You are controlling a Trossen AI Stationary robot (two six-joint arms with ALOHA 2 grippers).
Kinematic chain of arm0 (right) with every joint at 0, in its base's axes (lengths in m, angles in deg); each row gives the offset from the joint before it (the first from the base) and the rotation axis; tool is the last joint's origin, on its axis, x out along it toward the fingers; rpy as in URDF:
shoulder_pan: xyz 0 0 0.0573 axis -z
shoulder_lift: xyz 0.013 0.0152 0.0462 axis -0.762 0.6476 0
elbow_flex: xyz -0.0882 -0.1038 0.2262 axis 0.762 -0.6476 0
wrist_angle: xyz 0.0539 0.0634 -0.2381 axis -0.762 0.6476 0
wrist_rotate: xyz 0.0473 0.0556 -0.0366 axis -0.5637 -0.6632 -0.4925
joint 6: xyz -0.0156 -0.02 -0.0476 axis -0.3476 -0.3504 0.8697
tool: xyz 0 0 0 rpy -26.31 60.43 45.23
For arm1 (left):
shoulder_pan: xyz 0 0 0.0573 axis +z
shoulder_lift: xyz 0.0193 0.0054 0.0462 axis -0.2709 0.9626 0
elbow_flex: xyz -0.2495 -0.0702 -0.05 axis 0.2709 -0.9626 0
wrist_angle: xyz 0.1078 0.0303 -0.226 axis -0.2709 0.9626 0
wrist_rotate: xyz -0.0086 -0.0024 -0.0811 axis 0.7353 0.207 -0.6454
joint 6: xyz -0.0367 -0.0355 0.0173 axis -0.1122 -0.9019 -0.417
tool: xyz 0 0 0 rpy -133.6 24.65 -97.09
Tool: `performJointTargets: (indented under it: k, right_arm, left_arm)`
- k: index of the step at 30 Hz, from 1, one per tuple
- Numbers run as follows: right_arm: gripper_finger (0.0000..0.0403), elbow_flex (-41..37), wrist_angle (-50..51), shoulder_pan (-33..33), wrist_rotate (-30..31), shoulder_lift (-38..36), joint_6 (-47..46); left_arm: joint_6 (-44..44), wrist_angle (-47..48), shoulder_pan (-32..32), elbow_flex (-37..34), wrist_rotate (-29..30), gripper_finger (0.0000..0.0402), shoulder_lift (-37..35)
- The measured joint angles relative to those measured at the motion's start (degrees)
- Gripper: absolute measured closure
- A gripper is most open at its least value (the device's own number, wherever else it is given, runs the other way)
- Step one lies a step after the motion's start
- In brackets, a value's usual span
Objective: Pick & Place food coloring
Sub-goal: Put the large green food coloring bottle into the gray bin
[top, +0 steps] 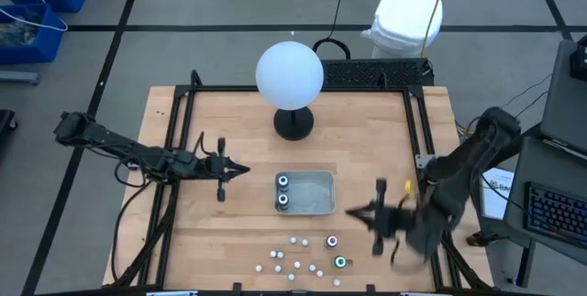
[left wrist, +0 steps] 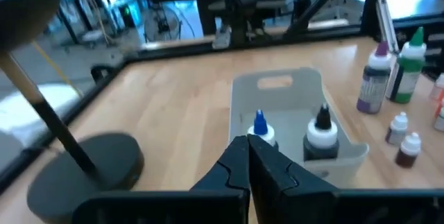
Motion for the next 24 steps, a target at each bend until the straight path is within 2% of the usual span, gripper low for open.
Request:
performJointTargets:
  k: [3, 6, 9, 15, 18, 21, 24]
  right_arm:
    - [0.0403, 4.64, -2.03, -4.09, 1.61, 7.65, -0.57]
    - [0.0403, 6.25, -5.72, -7.44, 6.44, 12.92, 0.49]
    - [0.0403, 5.95, -8.42, -9.84, 9.68, 15.54, -0.07]
    - [0.0394, 2.08, -9.8, -11.64, 9.8, 17.41, -9.21]
    - [0.0364, -1.46, -15.5, -11.53, 9.74, 17.74, -9.44]
    - [0.0321, -5.15, -24.73, -11.52, 9.45, 17.82, -5.26]
    - [0.0275, -8.63, -35.42, -11.56, 5.22, 17.73, -0.3]
  left_arm:
    - [-0.92, -1.4, 0.01, 0.0, -0.03, 0.0382, 0.0]
    - [-0.85, -1.37, 0.01, 0.0, -0.1, 0.0371, 0.0]
    - [1.45, -3.05, 0.13, 0.0, -0.05, 0.0371, 0.02]
    - [2.13, -4.28, 0.27, 0.0, -0.08, 0.0382, 0.0]
    - [2.23, -4.26, 0.27, 0.0, -0.13, 0.039, 0.0]
    - [2.23, -4.26, 0.27, 0.0, -0.14, 0.0397, 0.0]
    - [2.23, -4.02, 0.27, 0.0, -0.14, 0.0397, 0.0]
